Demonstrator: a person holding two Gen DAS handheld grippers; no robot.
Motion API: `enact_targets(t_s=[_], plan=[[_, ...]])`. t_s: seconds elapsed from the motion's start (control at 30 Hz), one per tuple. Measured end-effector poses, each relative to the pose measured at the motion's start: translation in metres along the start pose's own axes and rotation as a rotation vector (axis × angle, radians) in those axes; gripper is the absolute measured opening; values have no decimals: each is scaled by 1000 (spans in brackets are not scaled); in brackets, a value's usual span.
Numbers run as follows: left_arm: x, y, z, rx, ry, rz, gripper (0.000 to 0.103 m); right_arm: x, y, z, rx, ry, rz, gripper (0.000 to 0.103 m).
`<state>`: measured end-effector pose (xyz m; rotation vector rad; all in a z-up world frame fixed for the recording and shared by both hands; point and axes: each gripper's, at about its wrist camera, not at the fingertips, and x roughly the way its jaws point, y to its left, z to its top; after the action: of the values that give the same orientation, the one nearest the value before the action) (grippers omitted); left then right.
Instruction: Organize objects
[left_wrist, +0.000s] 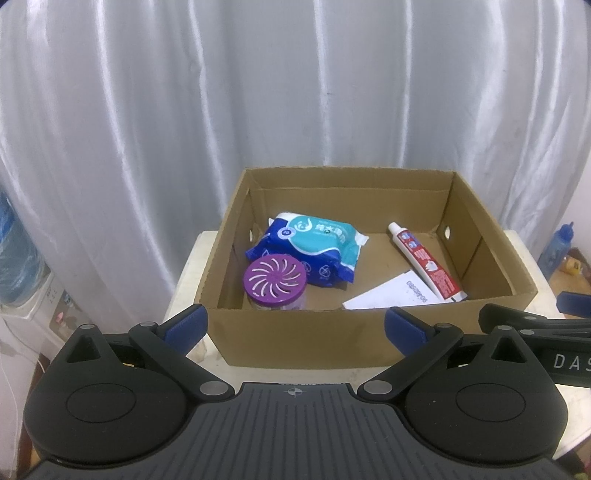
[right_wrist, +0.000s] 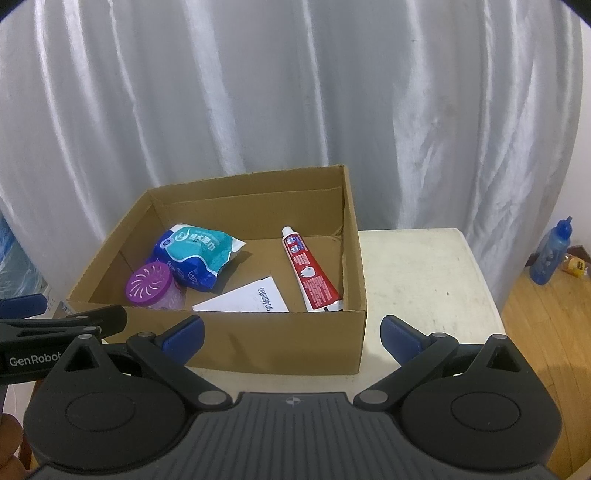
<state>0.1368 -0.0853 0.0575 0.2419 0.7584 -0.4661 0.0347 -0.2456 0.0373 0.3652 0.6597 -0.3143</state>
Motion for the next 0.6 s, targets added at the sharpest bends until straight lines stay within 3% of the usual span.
enact_targets(t_s=[0.6], plan=[[1, -2, 0, 2, 1, 2, 102, 0, -3, -1, 7, 6, -1, 103]])
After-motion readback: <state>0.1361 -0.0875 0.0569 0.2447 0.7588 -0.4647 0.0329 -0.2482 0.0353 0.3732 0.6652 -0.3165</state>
